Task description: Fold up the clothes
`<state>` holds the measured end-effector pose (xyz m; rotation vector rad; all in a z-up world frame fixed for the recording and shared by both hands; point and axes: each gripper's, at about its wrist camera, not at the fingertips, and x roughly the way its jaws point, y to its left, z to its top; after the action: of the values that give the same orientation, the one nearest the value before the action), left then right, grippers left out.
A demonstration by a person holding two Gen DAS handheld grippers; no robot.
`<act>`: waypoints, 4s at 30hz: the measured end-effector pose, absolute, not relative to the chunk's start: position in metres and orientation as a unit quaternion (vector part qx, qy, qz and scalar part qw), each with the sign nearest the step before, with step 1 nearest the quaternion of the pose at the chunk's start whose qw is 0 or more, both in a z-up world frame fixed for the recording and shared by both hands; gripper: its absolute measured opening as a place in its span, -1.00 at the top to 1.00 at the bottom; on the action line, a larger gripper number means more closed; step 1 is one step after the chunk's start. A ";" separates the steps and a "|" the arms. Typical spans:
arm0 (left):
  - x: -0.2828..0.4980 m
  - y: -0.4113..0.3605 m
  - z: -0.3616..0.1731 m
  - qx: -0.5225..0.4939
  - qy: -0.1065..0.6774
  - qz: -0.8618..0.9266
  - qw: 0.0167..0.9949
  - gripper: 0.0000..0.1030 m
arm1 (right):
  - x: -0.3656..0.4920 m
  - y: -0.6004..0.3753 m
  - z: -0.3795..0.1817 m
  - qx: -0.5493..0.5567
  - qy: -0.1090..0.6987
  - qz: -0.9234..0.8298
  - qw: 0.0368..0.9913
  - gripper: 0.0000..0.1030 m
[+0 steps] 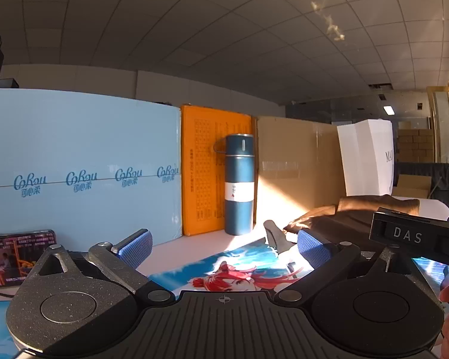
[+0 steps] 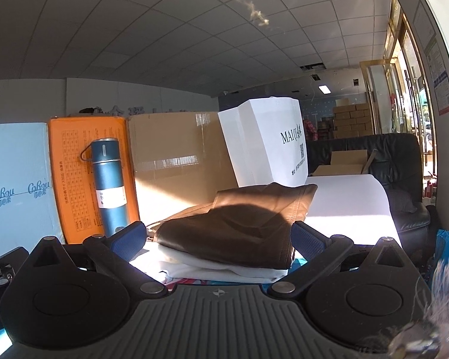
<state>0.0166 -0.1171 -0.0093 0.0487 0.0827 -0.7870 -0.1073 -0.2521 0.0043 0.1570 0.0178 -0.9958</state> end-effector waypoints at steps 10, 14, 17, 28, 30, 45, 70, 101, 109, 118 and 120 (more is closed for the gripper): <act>0.017 -0.117 -0.009 0.023 0.043 -0.383 0.923 -1.00 | -0.106 -0.253 0.004 0.079 0.015 -0.473 0.878 -1.00; 0.017 -0.117 -0.009 0.023 0.043 -0.382 0.923 -1.00 | -0.106 -0.253 0.004 0.079 0.016 -0.472 0.878 -1.00; 0.017 -0.117 -0.009 0.023 0.045 -0.382 0.923 -1.00 | -0.106 -0.254 0.004 0.080 0.016 -0.472 0.878 -1.00; 0.019 -0.117 -0.009 0.022 0.047 -0.383 0.922 -1.00 | -0.106 -0.254 0.003 0.082 0.017 -0.469 0.879 -1.00; 0.019 -0.117 -0.010 0.022 0.047 -0.383 0.922 -1.00 | -0.106 -0.254 0.004 0.082 0.017 -0.469 0.879 -1.00; 0.019 -0.117 -0.009 0.022 0.048 -0.383 0.922 -1.00 | -0.107 -0.254 0.004 0.083 0.016 -0.468 0.880 -1.00; 0.019 -0.117 -0.009 0.022 0.048 -0.383 0.922 -1.00 | -0.107 -0.255 0.003 0.085 0.016 -0.468 0.880 -1.00; 0.020 -0.119 -0.009 0.022 0.050 -0.383 0.922 -1.00 | -0.107 -0.255 0.003 0.088 0.019 -0.465 0.881 -1.00; 0.021 -0.119 -0.010 0.022 0.051 -0.383 0.922 -1.00 | -0.106 -0.256 0.003 0.089 0.020 -0.463 0.882 -1.00; 0.021 -0.119 -0.009 0.022 0.051 -0.383 0.922 -1.00 | -0.106 -0.256 0.003 0.089 0.019 -0.463 0.882 -1.00; 0.021 -0.119 -0.009 0.022 0.051 -0.383 0.922 -1.00 | -0.106 -0.256 0.003 0.089 0.019 -0.462 0.882 -1.00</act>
<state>0.0208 -0.1187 -0.0093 0.0448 0.1049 -0.7866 -0.1063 -0.2558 0.0029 0.1860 0.0399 -0.9631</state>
